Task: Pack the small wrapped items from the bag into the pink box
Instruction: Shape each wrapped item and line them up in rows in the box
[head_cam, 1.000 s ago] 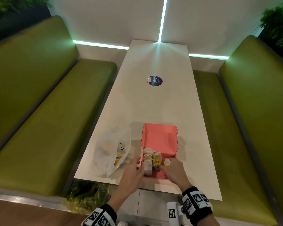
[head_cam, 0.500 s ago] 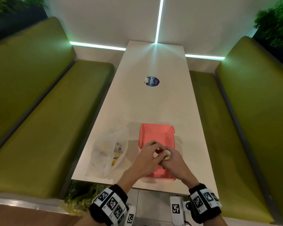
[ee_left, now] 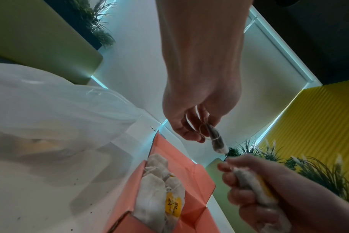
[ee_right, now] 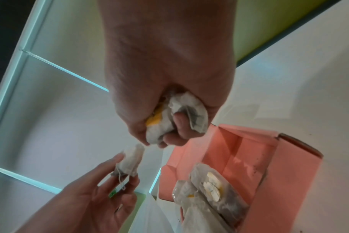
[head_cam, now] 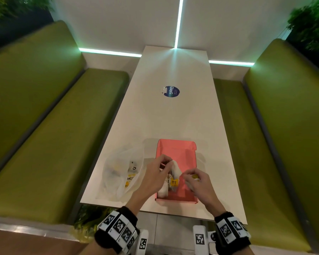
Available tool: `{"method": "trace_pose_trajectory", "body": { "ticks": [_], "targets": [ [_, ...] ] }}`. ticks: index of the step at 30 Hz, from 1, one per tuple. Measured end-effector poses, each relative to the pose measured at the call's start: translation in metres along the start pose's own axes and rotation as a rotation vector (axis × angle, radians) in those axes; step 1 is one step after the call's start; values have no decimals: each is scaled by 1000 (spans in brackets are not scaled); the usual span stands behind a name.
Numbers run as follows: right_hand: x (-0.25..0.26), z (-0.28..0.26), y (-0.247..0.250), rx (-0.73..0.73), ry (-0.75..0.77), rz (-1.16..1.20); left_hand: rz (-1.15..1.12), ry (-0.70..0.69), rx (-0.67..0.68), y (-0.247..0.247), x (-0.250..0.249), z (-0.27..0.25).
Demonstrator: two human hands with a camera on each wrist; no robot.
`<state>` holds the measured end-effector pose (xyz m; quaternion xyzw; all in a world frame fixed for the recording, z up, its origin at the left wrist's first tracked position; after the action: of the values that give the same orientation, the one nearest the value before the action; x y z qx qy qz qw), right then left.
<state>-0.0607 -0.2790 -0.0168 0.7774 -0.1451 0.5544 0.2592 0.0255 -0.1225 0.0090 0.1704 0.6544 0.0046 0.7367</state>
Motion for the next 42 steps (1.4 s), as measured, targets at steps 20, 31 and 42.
{"method": "trace_pose_trajectory", "body": {
  "ticks": [20,31,42],
  "targets": [
    [37,-20,-23,-134,624,-181,-287,191,-98,-2,2,-36],
    [28,-25,-14,-152,456,-28,-252,171,-166,17,19,-30],
    [23,-20,-32,-51,297,93,-160,62,-87,21,13,-31]
  ]
}}
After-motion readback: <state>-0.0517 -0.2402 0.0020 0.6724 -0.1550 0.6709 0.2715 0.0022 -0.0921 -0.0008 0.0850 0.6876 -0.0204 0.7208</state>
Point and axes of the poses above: each hand's wrist, its own z-axis towards the middle knuckle, its own y-axis out of the back of the hand, x = y × z, the point moved 5 cm from there along z, towards the middle knuckle, and after that the axes turned 12 degrees about -x, right-handed, at the moved point
